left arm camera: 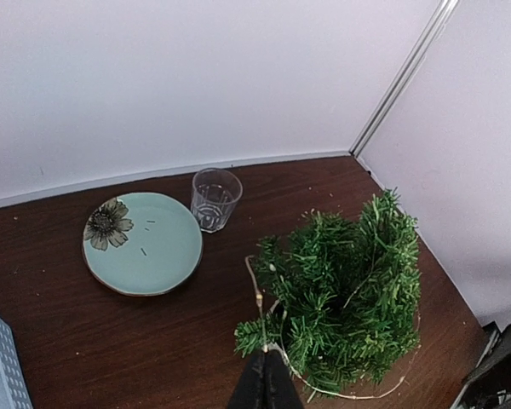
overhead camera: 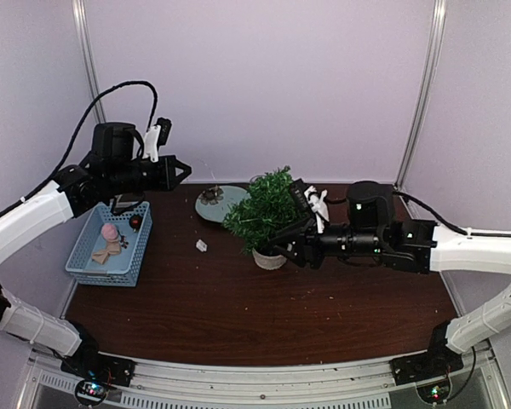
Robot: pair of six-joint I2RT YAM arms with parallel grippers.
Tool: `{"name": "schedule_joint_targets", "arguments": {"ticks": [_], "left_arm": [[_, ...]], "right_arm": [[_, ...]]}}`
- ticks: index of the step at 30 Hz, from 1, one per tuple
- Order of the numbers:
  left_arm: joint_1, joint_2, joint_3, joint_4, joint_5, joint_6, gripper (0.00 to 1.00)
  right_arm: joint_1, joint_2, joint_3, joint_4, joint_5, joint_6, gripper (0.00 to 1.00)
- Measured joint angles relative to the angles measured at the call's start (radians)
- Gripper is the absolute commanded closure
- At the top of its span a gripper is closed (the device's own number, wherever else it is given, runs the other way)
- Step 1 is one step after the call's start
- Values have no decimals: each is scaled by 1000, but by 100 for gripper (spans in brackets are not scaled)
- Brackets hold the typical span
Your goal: Decorate the small christmas tree
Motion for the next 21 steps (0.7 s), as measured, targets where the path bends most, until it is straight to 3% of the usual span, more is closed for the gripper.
{"name": "schedule_joint_targets", "arguments": {"ticks": [11, 21], "left_arm": [[4, 1, 4, 3, 20, -99, 100], [5, -19, 4, 3, 61, -123, 100]], "right_arm": [[230, 303, 196, 86, 288, -108, 48], [248, 580, 438, 215, 483, -134, 44]]}}
